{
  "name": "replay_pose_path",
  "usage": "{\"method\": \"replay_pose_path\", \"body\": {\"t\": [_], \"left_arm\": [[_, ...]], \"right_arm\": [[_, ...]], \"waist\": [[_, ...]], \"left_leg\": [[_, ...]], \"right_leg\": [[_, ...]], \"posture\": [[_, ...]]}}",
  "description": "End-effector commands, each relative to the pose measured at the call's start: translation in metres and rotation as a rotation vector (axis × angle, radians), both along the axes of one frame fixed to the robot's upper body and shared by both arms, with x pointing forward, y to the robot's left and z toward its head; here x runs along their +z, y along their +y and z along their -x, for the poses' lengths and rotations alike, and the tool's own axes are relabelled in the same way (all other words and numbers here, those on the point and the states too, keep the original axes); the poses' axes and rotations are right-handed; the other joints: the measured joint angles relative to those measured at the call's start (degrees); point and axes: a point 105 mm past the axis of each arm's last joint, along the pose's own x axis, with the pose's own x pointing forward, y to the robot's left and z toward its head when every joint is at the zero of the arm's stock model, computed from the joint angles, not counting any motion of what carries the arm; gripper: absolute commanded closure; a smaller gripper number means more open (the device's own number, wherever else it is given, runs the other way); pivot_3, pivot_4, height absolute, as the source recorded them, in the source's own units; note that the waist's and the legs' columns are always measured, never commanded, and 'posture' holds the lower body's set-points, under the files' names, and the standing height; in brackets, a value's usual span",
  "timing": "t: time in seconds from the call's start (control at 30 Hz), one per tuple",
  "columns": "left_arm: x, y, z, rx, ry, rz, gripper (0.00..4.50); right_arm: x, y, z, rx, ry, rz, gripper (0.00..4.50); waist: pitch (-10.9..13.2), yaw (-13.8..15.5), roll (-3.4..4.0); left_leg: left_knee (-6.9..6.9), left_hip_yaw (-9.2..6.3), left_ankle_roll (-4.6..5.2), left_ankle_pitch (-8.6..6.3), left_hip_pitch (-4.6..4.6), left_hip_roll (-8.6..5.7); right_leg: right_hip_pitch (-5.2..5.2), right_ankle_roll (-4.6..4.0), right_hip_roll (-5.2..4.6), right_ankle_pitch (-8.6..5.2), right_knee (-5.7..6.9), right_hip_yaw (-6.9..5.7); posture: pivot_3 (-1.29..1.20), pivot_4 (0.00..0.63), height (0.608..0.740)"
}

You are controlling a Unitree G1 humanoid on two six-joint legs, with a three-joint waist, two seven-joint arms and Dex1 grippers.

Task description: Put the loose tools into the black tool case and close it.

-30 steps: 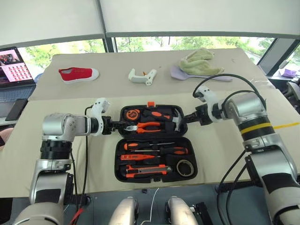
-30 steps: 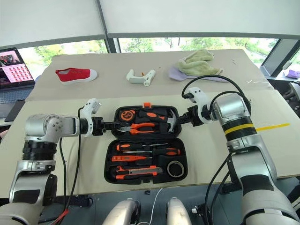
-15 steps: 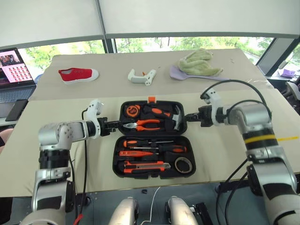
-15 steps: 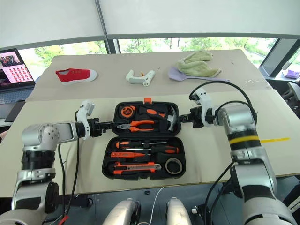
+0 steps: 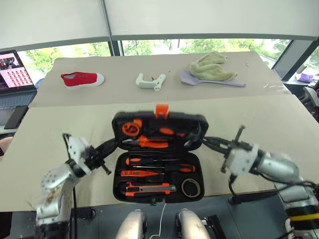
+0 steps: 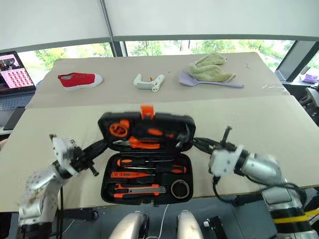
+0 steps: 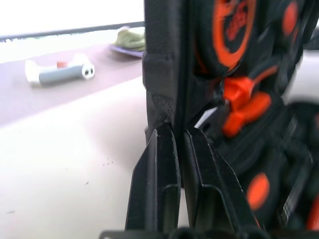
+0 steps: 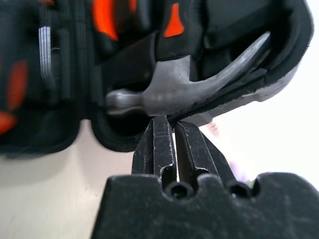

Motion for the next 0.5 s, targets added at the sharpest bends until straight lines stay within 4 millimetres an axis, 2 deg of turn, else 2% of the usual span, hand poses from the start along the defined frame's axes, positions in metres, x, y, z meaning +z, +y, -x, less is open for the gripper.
{"method": "replay_pose_path", "body": {"t": [0.03,0.07,0.13,0.23,0.3,0.37,0.43,0.5], "left_arm": [[-0.016,-0.006,0.028,-0.136,-0.099,-0.201,4.46],[-0.027,-0.002,0.036,-0.152,-0.089,-0.245,4.10],[-0.039,0.012,0.043,-0.113,-0.056,-0.284,3.38],[-0.044,0.041,0.039,0.029,-0.007,-0.292,2.21],[-0.042,0.061,0.032,0.121,0.069,-0.223,2.14],[-0.038,0.076,0.024,0.175,0.122,-0.182,2.14],[-0.034,0.082,0.019,0.179,0.144,-0.174,2.14],[-0.028,0.079,0.009,0.153,0.165,-0.158,2.14]], "right_arm": [[-0.038,0.012,0.036,0.179,0.019,0.098,4.50],[-0.045,0.012,0.043,0.182,0.060,0.095,4.50],[-0.057,0.006,0.052,0.181,0.126,0.111,3.70],[-0.059,-0.018,0.044,0.076,0.145,0.143,2.80],[-0.054,-0.040,0.038,-0.004,0.152,0.157,2.12],[-0.049,-0.059,0.033,-0.092,0.200,0.139,2.12],[-0.045,-0.068,0.033,-0.135,0.252,0.109,2.12],[-0.045,-0.066,0.044,-0.126,0.371,0.071,2.69]], "waist": [[0.0,0.0,0.02],[-0.1,-0.1,-0.02],[-0.2,-0.2,0.06],[-0.3,-0.2,0.10],[-0.3,0.0,0.11],[-0.2,0.6,0.01],[-0.2,0.6,-0.03],[-0.1,0.7,0.01]], "left_leg": [[-0.07,0.00,0.06,-0.04,0.33,0.06],[-0.13,0.00,0.11,-0.07,0.49,0.09],[-0.16,0.03,0.23,-0.18,0.66,0.15],[-0.15,0.08,0.32,-0.23,0.65,0.16],[-0.11,0.09,0.33,-0.23,0.92,0.14],[-0.10,0.08,0.37,-0.20,1.29,0.14],[-0.07,0.08,0.39,-0.21,1.26,0.13],[-0.07,0.08,0.41,-0.23,1.24,0.16]], "right_leg": [[0.40,-0.01,0.01,0.00,-0.24,-0.03],[0.59,-0.02,0.01,-0.01,-0.32,-0.03],[0.76,-0.07,-0.03,-0.08,-0.36,-0.02],[0.72,-0.04,-0.01,-0.10,-0.36,0.00],[1.03,-0.01,-0.05,-0.09,-0.34,0.02],[1.51,0.11,-0.03,-0.21,-0.41,-0.10],[1.50,0.13,-0.06,-0.31,-0.41,-0.11],[1.50,0.11,-0.05,-0.30,-0.40,-0.10]], "posture": [[0.00,0.150,0.740],[0.00,0.150,0.740],[0.00,0.150,0.740],[0.00,0.150,0.740],[0.00,0.150,0.740],[0.00,0.150,0.740],[0.00,0.150,0.740],[0.00,0.150,0.740]]}}
